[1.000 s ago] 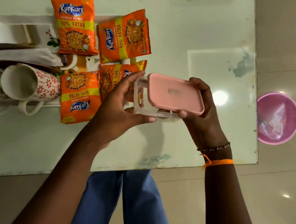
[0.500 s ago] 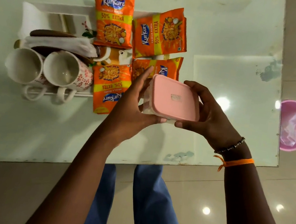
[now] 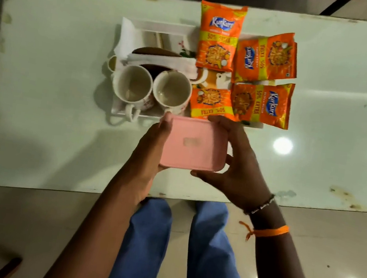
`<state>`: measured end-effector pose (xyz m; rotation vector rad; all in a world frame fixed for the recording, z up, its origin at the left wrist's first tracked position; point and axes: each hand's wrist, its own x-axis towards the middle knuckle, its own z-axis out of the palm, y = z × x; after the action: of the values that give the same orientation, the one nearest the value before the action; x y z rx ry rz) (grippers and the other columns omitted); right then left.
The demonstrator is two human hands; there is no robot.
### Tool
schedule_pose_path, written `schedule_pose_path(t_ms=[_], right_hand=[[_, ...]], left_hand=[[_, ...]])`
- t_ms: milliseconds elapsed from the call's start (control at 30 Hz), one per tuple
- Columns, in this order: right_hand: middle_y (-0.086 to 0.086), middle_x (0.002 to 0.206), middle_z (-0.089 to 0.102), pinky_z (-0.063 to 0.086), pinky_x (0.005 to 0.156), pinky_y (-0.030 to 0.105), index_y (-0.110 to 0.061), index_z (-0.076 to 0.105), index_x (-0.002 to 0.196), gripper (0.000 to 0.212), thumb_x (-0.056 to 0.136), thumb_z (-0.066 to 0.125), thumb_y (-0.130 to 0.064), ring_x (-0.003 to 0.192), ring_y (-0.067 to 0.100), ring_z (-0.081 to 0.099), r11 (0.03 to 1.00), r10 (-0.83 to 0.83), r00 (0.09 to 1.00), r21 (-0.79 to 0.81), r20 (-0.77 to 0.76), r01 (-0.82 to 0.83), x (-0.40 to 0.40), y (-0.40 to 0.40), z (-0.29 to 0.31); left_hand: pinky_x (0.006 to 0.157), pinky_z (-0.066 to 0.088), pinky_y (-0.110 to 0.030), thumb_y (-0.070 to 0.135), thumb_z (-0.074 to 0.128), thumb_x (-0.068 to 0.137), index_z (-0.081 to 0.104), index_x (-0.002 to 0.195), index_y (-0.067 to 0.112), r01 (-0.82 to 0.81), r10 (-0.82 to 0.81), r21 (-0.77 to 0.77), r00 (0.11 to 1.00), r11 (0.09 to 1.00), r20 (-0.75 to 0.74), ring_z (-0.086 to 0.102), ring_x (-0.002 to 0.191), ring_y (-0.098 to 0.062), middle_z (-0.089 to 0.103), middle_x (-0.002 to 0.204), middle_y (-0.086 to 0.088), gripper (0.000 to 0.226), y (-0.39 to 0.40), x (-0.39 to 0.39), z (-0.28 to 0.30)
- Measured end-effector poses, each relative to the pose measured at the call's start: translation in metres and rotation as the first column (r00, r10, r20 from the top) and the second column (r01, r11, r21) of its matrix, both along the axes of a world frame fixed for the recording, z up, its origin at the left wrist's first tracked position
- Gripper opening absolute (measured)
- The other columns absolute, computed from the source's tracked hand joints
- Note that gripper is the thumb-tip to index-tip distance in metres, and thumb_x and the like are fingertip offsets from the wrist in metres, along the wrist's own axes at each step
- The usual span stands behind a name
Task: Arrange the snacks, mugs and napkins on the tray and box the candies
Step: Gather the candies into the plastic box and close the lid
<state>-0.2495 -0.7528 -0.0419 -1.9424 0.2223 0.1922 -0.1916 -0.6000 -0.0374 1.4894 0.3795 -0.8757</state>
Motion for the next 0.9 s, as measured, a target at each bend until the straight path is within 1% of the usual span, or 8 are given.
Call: schedule_pose_path(t_ms=[100, 200, 300, 367, 433, 533, 733, 900], right_hand=[[-0.018, 0.127, 0.035, 0.05, 0.095, 0.034, -0.016, 0.032, 0.132, 0.091, 0.058, 0.085, -0.017, 0.122, 0.005, 0.038, 0.998, 0.036, 0.999, 0.047, 0.007, -0.036, 0.001, 0.037, -0.001], [-0.006, 0.137, 0.041, 0.051, 0.086, 0.018, -0.021, 0.032, 0.135, 0.085, 0.063, 0.076, -0.034, 0.125, 0.011, 0.044, 0.932, -0.194, 0.973, 0.285, -0.127, 0.223, 0.004, 0.062, -0.004], [0.007, 0.121, 0.059, 0.051, 0.094, 0.044, -0.02, 0.056, 0.114, 0.05, 0.078, 0.05, -0.054, 0.115, 0.023, 0.055, 0.798, -0.429, 0.827, 0.276, -0.363, 0.535, 0.013, 0.082, -0.013], [0.011, 0.104, 0.066, 0.047, 0.096, 0.052, -0.02, 0.062, 0.086, 0.047, 0.082, 0.038, -0.061, 0.106, 0.03, 0.059, 0.774, -0.462, 0.764, 0.215, -0.452, 0.595, 0.021, 0.092, -0.019], [0.01, 0.09, 0.066, 0.049, 0.086, 0.042, -0.018, 0.058, 0.079, 0.049, 0.088, 0.032, -0.058, 0.093, 0.029, 0.061, 0.773, -0.514, 0.742, 0.144, -0.431, 0.618, 0.027, 0.1, -0.02], [0.006, 0.075, 0.055, 0.039, 0.066, 0.03, 0.001, 0.053, 0.081, 0.056, 0.093, 0.032, -0.05, 0.074, 0.018, 0.05, 0.76, -0.584, 0.742, 0.101, -0.328, 0.642, 0.031, 0.106, -0.022], [-0.004, 0.062, 0.044, 0.032, 0.061, 0.027, -0.017, 0.042, 0.062, 0.042, 0.094, 0.034, -0.044, 0.064, 0.013, 0.04, 0.781, -0.59, 0.77, 0.07, -0.241, 0.62, 0.037, 0.106, -0.023], [-0.01, 0.062, 0.048, 0.035, 0.06, 0.02, -0.015, 0.047, 0.069, 0.038, 0.093, 0.038, -0.044, 0.063, 0.006, 0.042, 0.789, -0.567, 0.795, 0.137, -0.214, 0.599, 0.047, 0.099, -0.021]], left_hand=[[0.08, 0.055, -0.037, 0.065, 0.03, 0.084, 0.061, 0.088, 0.033, -0.156, 0.159, 0.157, 0.987, 0.975, -0.004, 0.066, 0.088, -0.016, 0.07, 0.095, 0.0, 0.045, 0.024, 0.002, 0.001], [0.091, 0.052, -0.048, 0.077, 0.031, 0.068, 0.06, 0.088, 0.037, -0.194, 0.188, 0.181, 0.981, 0.964, 0.051, 0.065, 0.097, -0.021, 0.069, 0.103, -0.003, 0.054, 0.04, 0.0, -0.005], [0.093, 0.051, -0.049, 0.083, 0.027, 0.067, 0.059, 0.086, 0.04, -0.173, 0.163, 0.19, 0.984, 0.966, 0.066, 0.064, 0.098, -0.021, 0.069, 0.103, -0.002, 0.057, 0.05, -0.001, -0.011], [0.094, 0.049, -0.049, 0.08, 0.025, 0.067, 0.06, 0.094, 0.036, -0.181, 0.173, 0.201, 0.983, 0.963, 0.053, 0.063, 0.1, -0.023, 0.068, 0.106, -0.005, 0.062, 0.05, -0.003, -0.014], [0.096, 0.048, -0.048, 0.085, 0.025, 0.065, 0.061, 0.102, 0.031, -0.232, 0.224, 0.234, 0.973, 0.944, 0.058, 0.062, 0.102, -0.024, 0.067, 0.108, -0.005, 0.074, 0.049, -0.003, -0.016], [0.086, 0.048, -0.045, 0.083, 0.03, 0.066, 0.062, 0.088, 0.021, -0.287, 0.264, 0.253, 0.957, 0.924, 0.122, 0.06, 0.09, -0.025, 0.065, 0.097, -0.014, 0.074, 0.048, 0.0, -0.014], [0.079, 0.05, -0.052, 0.065, 0.037, 0.083, 0.054, 0.086, 0.002, -0.313, 0.264, 0.254, 0.942, 0.915, 0.208, 0.058, 0.083, -0.039, 0.06, 0.083, -0.021, 0.066, 0.047, 0.005, -0.016], [0.069, 0.046, -0.036, 0.076, 0.035, 0.07, 0.058, 0.084, 0.01, -0.257, 0.213, 0.226, 0.956, 0.94, 0.201, 0.059, 0.076, -0.023, 0.062, 0.078, -0.007, 0.071, 0.049, 0.019, -0.016]])
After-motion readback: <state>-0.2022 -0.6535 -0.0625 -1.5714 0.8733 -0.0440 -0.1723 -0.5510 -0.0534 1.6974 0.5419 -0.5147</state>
